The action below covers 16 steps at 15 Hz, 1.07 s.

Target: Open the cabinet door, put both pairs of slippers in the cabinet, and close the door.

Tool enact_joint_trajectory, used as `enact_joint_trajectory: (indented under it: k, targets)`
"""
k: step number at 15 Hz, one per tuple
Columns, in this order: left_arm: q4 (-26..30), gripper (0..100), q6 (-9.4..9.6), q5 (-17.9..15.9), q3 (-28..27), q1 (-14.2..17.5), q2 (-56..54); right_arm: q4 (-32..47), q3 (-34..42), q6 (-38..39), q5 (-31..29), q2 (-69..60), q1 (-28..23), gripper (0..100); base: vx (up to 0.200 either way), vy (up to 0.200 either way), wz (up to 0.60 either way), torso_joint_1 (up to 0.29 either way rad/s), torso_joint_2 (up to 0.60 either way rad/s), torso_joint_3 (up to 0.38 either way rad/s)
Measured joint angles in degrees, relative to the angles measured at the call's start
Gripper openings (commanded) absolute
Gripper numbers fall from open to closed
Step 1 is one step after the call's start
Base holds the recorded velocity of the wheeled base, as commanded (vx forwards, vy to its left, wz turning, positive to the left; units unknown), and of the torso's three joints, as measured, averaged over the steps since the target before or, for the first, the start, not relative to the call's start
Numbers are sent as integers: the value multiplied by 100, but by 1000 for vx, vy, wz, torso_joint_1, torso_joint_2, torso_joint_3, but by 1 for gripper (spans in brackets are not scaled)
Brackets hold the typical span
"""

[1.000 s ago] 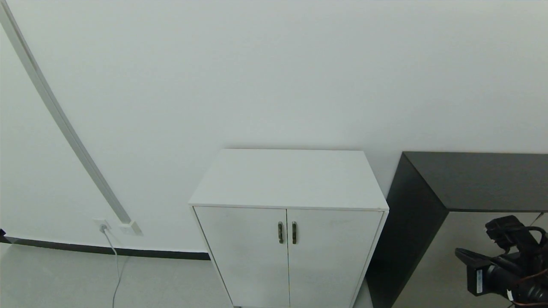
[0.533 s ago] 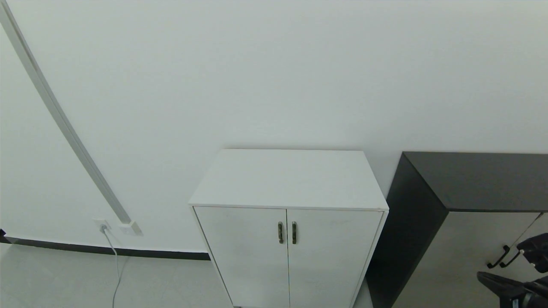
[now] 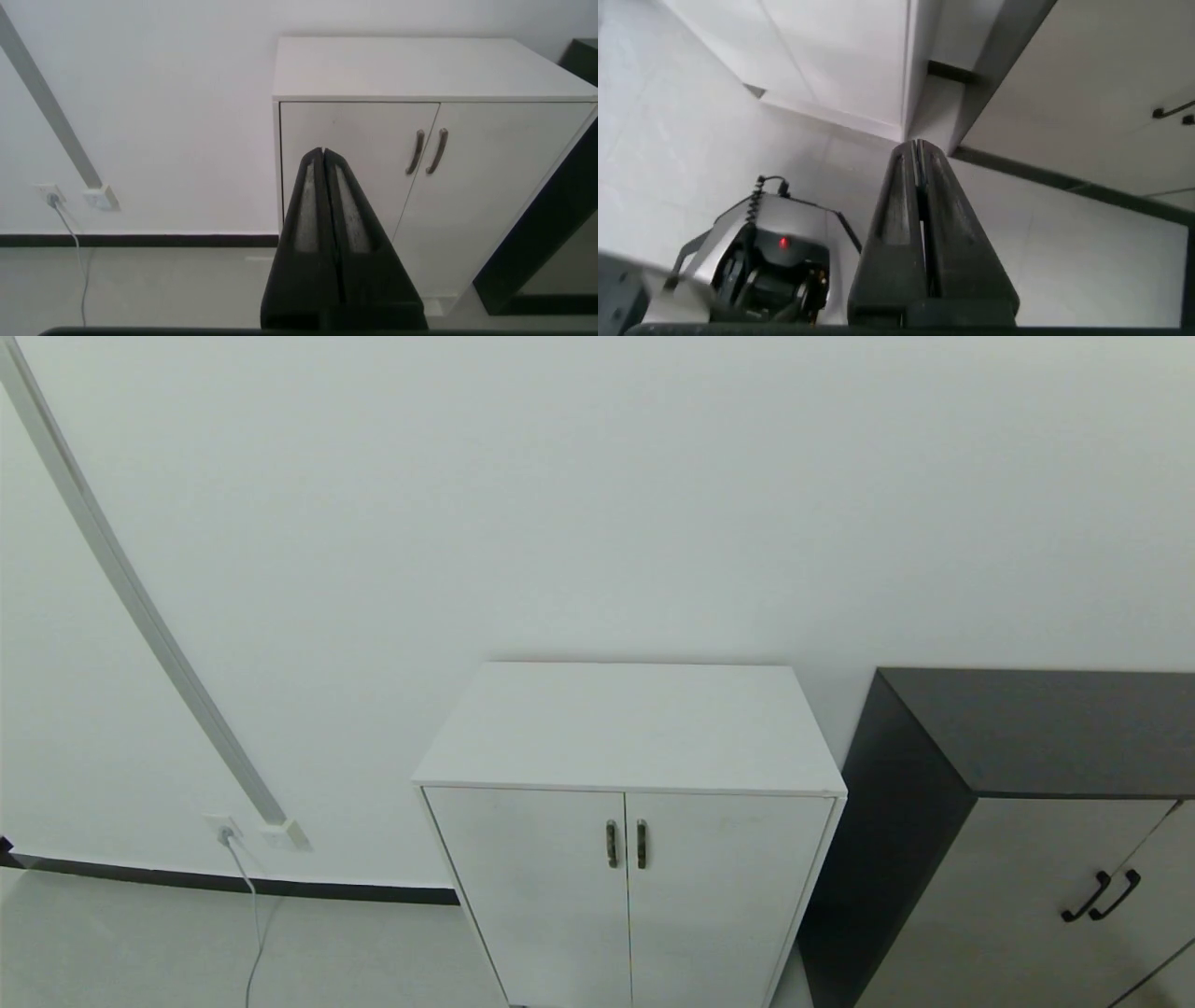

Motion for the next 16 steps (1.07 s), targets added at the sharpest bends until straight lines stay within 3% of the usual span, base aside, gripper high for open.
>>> enact_joint_trajectory:
  k: [7,16]
  targets:
    - [0,0,-2,-2,0,0,0,1089,0,16,191,-1342,22,0,0,0,0,0,0,0]
    - [0,0,0,-2,0,0,0,1201,-5,148,-139,-2537,15,0,0,0,0,0,0,0]
